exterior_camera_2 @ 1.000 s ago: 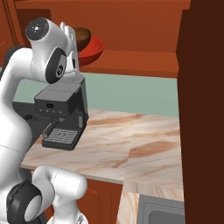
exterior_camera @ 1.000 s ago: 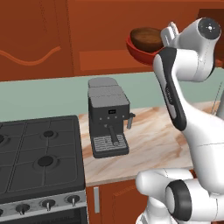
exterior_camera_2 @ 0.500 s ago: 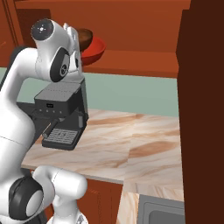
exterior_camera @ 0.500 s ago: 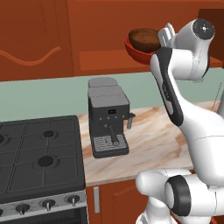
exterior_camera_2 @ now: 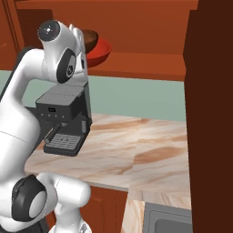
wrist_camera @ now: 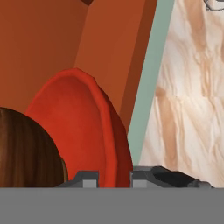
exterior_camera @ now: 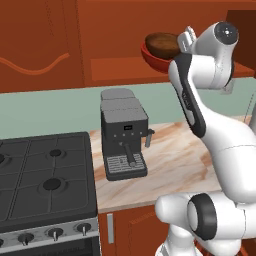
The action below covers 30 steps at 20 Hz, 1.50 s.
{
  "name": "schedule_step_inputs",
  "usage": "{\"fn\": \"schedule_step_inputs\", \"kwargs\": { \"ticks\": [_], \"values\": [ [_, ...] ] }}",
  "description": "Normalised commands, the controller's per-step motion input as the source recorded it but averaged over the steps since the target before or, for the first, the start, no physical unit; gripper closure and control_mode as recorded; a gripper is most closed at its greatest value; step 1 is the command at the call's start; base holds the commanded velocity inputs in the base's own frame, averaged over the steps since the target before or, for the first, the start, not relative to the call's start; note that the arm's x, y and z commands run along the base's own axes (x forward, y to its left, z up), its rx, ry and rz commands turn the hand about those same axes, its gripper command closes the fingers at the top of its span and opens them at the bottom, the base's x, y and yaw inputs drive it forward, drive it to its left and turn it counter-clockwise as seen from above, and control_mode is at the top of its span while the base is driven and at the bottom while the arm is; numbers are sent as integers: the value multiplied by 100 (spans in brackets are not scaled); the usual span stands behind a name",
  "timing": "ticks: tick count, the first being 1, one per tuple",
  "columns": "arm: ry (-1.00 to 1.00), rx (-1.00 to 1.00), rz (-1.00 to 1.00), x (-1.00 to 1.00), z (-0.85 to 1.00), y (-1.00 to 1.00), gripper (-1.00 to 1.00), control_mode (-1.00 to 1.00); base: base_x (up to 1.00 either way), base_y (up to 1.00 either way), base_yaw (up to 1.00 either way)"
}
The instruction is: Pick up the bowls on the counter and stack them on top of one another in the open cabinet. Place the smaller bowl on top of the larger bowl.
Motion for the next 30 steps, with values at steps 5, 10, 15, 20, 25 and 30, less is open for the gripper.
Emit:
{"fn": "schedule_step_inputs", "kwargs": {
  "ticks": [5, 10, 15, 20, 25, 30],
  "values": [
    [0, 0, 0, 19, -3, 0, 100, -100, 0, 0, 0],
    [0, 0, 0, 19, -3, 0, 100, -100, 0, 0, 0],
    [0, 0, 0, 20, -2, 0, 100, -100, 0, 0, 0],
    [0, 0, 0, 20, -2, 0, 100, -100, 0, 0, 0],
    [1, 0, 0, 20, -1, 0, 100, -100, 0, 0, 0],
    [1, 0, 0, 20, -2, 0, 100, -100, 0, 0, 0]
  ]
}}
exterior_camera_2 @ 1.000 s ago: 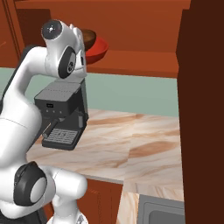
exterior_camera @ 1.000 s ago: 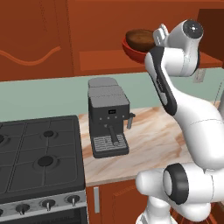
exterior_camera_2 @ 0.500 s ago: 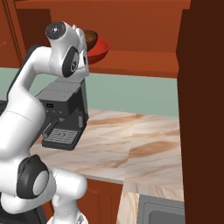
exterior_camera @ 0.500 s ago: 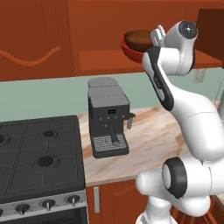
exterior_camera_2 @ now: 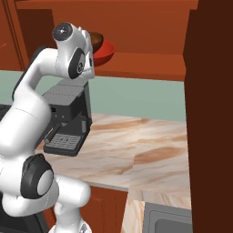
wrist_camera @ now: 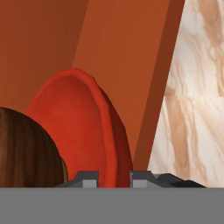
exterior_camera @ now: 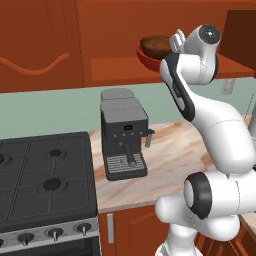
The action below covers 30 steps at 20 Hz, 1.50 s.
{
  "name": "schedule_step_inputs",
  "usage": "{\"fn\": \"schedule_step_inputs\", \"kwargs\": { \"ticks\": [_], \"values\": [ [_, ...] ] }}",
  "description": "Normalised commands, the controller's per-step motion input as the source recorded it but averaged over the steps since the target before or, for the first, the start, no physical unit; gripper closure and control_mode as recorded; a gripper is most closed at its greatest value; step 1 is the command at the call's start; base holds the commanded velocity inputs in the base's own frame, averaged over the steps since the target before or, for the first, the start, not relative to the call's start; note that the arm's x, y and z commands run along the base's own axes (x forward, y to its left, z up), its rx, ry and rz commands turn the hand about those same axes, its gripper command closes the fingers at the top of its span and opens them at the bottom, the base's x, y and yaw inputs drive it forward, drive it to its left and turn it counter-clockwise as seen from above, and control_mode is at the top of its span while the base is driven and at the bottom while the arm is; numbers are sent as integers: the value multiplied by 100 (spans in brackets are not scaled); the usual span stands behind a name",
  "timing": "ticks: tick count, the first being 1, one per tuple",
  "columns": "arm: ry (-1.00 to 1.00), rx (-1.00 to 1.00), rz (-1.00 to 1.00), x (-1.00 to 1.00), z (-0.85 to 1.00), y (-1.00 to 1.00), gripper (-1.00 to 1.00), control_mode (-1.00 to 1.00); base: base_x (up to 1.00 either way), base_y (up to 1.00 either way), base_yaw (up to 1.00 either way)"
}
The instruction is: Pick up the bowls on the counter and stack them on top of one another in the open cabinet. Place the smaller bowl on top of the larger bowl.
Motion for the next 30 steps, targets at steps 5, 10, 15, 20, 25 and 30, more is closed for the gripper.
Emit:
{"fn": "schedule_step_inputs", "kwargs": {
  "ticks": [5, 10, 15, 20, 25, 30],
  "values": [
    [1, 0, 0, 21, -2, 0, 100, -100, 0, 0, 0],
    [1, 0, 0, 21, -2, 0, 100, -100, 0, 0, 0],
    [0, 0, 0, 21, -1, 0, 100, -100, 0, 0, 0],
    [0, 0, 0, 21, -2, 0, 100, -100, 0, 0, 0],
    [1, 0, 0, 20, -5, 0, 100, -100, 0, 0, 0],
    [1, 0, 0, 21, -4, 0, 100, -100, 0, 0, 0]
  ]
}}
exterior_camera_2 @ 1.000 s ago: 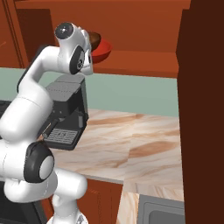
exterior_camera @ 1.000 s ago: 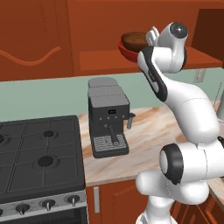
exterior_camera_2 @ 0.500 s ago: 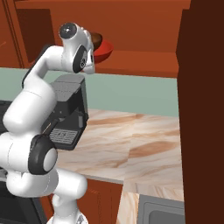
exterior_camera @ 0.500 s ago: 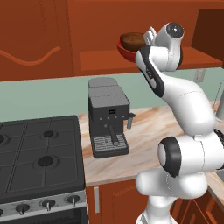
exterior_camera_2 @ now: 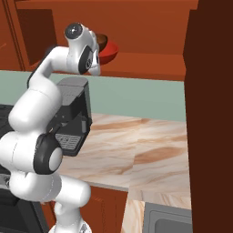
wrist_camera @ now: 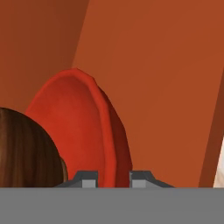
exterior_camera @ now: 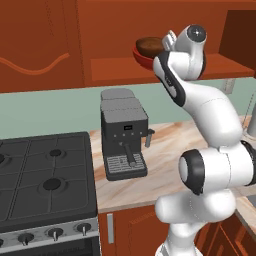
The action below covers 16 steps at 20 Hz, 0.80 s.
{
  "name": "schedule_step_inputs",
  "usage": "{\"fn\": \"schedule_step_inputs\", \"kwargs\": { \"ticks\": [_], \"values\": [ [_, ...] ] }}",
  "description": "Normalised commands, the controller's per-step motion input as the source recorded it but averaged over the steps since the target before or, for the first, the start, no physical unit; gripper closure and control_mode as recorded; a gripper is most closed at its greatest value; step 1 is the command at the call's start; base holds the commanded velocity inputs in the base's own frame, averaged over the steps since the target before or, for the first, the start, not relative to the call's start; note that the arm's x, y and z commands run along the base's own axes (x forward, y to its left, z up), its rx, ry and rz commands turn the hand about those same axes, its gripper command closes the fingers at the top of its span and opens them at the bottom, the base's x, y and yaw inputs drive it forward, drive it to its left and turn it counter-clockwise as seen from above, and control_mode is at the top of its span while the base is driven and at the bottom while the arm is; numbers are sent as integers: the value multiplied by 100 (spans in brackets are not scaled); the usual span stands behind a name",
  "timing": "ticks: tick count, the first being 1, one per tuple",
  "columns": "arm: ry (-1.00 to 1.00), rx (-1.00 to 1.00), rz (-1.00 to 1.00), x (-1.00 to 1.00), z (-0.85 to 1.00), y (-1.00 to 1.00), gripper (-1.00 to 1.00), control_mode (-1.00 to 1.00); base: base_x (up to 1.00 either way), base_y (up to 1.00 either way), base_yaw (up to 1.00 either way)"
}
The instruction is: Pick up the bowls on the counter and stack them on top of one another in the open cabinet. Place the smaller bowl on top of the larger bowl.
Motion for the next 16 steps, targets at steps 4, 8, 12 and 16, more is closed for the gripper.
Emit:
{"fn": "schedule_step_inputs", "kwargs": {
  "ticks": [4, 8, 12, 16],
  "values": [
    [1, 0, 0, 21, -4, 1, 100, -100, 0, 0, 0],
    [0, 0, 0, 22, -10, 2, 100, -100, 0, 0, 0],
    [0, 0, -1, 26, -13, 3, 100, -100, 0, 0, 0],
    [0, -1, -1, 25, -11, 4, 100, -100, 0, 0, 0]
  ]
}}
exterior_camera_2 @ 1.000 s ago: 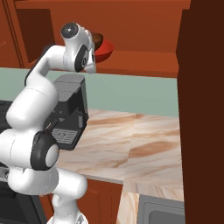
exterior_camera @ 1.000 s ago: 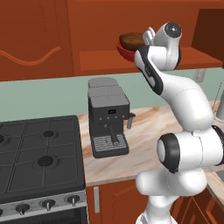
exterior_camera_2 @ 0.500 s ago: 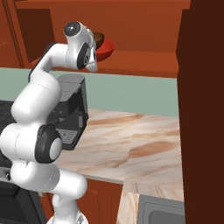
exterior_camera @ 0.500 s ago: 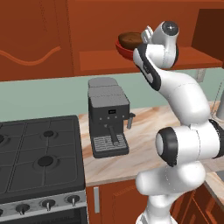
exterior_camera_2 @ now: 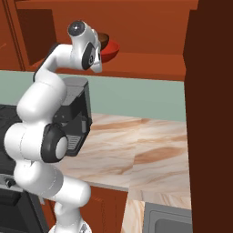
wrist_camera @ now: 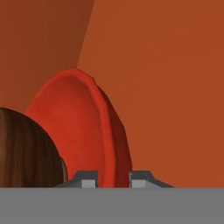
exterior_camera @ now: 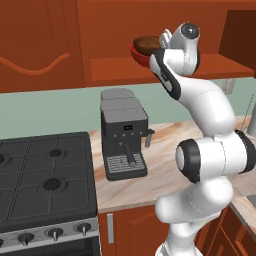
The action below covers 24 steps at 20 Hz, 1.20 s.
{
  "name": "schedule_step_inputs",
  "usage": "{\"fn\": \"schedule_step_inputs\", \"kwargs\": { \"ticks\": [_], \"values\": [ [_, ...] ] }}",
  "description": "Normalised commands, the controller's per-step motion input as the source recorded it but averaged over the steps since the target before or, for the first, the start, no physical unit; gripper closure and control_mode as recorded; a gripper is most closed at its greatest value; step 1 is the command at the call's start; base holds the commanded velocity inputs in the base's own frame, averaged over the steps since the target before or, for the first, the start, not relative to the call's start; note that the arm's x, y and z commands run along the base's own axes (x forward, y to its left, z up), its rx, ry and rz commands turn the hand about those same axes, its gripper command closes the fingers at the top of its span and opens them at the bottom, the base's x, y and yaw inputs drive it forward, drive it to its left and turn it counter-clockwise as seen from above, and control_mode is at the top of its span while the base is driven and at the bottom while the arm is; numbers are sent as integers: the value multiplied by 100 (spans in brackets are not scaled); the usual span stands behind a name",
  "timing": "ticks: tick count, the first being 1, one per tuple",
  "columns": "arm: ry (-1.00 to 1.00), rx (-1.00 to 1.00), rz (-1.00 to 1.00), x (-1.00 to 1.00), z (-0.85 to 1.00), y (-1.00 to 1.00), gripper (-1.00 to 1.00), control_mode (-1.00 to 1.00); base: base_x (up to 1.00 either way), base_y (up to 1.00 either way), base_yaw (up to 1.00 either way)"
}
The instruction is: Pick up the bowls on the counter and stack them on top of one another in the open cabinet. Place the smaller bowl on top of the larger bowl.
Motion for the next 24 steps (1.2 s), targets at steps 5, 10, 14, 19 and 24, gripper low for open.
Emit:
{"fn": "schedule_step_inputs", "kwargs": {
  "ticks": [5, 10, 14, 19, 24],
  "values": [
    [0, -1, 0, 21, -9, 5, 100, -100, 0, 0, 0],
    [0, 0, 0, 10, -6, 9, 100, -100, 0, 0, 0],
    [0, 0, 0, 2, -6, 9, 100, -100, 0, 0, 0],
    [0, 0, 0, 0, -9, 12, 100, -100, 0, 0, 0],
    [0, -1, 0, 0, -10, 13, 100, -100, 0, 0, 0]
  ]
}}
